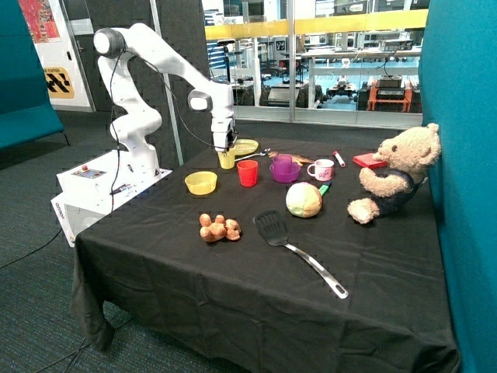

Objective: Match the cups with the appropriate bowls

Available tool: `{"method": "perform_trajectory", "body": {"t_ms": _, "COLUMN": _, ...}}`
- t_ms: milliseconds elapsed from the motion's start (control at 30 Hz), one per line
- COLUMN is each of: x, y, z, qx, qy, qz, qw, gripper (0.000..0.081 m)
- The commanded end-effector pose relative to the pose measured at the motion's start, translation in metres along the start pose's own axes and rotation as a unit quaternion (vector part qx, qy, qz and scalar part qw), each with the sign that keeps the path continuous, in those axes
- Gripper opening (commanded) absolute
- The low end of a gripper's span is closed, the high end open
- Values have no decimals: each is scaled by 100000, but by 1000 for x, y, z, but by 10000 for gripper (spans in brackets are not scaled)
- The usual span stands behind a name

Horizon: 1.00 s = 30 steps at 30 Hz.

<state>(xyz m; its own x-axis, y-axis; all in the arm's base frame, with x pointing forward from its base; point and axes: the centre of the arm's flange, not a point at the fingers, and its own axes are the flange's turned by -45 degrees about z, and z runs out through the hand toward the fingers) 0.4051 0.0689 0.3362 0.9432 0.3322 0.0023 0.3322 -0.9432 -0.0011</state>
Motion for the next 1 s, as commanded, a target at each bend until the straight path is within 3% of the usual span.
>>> {"method": "perform_trajectory", "body": {"t_ms": 0, "x": 1, "y": 5, "z": 5, "qx": -56, "qy": -114, "qz": 597, "qw": 99998, "gripper": 422}}
{"method": "perform_trajectory", "body": {"t_ms": 133, "x": 1, "y": 4, "z": 5, "qx": -56, "qy": -114, "qz": 593, "qw": 99998, "gripper": 335}}
{"method": "perform_trajectory", "body": {"t_ms": 233, "x": 2, "y": 5, "z": 5, "qx": -56, "qy": -113, "qz": 849, "qw": 99996, "gripper": 76}}
{"method": "perform_trajectory", "body": {"t_ms": 300, "x": 2, "y": 5, "z": 5, "qx": -56, "qy": -113, "qz": 899, "qw": 99996, "gripper": 19}}
{"method": "perform_trajectory", "body": {"t_ms": 967, "x": 4, "y": 4, "z": 4, "qx": -55, "qy": -114, "qz": 373, "qw": 99999, "gripper": 0}}
